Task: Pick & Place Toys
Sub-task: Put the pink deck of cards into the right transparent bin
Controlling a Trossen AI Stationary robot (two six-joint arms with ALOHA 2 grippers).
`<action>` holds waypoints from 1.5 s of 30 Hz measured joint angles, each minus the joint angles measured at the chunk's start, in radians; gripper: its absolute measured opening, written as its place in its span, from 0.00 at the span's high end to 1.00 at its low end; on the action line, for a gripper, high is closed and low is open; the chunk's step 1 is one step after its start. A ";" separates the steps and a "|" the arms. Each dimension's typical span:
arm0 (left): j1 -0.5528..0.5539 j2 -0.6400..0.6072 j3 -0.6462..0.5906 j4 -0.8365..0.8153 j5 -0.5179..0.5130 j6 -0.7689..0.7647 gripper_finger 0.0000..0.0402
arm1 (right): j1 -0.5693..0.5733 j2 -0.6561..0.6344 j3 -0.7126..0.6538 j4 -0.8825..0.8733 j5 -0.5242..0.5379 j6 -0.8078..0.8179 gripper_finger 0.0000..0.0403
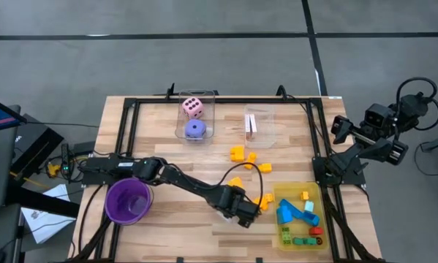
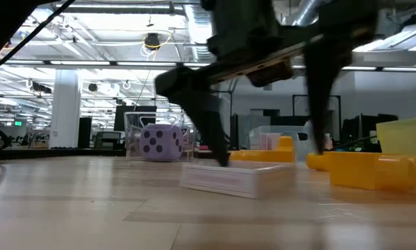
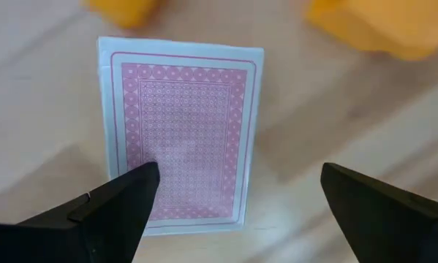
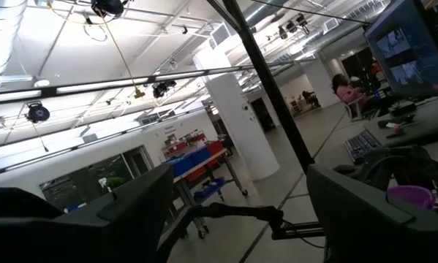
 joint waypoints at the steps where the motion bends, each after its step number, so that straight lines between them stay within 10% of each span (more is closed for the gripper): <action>1: 0.000 -0.004 -0.001 -0.024 -0.004 -0.001 0.05 | 0.000 0.000 0.000 0.000 0.000 0.000 0.24; 23: -0.008 -0.081 -0.032 -0.149 -0.186 0.077 0.05 | 0.000 0.000 0.000 -0.042 -0.003 0.000 0.24; 45: 0.018 -0.083 -0.168 -0.059 -0.116 0.054 0.05 | 0.000 0.000 0.000 -0.053 -0.002 0.000 0.24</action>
